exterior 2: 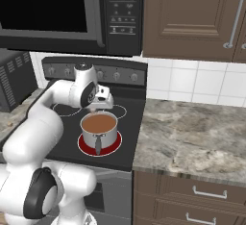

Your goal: Pick up the sugar cube(s) and place them in the saucepan with hot chocolate.

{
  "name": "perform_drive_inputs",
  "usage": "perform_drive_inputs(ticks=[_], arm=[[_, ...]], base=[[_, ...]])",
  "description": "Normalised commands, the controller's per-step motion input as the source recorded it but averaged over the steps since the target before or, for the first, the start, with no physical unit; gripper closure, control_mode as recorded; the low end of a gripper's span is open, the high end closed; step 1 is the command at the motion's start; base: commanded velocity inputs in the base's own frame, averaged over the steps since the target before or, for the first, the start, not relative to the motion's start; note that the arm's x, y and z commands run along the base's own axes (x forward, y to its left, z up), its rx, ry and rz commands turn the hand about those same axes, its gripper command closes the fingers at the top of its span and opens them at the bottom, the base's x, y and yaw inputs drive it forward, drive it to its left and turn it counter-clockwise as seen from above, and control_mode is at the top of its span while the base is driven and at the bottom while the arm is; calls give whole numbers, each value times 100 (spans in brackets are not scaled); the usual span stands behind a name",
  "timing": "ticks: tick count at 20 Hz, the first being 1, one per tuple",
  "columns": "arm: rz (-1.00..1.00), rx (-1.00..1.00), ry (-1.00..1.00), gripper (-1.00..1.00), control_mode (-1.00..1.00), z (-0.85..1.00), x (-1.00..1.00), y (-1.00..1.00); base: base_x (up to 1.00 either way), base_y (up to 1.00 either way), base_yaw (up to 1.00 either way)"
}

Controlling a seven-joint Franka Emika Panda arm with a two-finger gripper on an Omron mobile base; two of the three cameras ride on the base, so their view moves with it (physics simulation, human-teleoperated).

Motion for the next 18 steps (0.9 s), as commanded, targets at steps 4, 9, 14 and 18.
perform_drive_inputs(ticks=[4,9,14,18], arm=[[0,0,6,100,-100,-10,11,-1],[0,0,8,100,-100,-9,0,-4],[0,0,6,100,-100,-1,5,-1],[0,0,5,100,-100,0,16,0]], base=[[0,0,0],[0,0,0],[0,0,0],[0,0,0]])
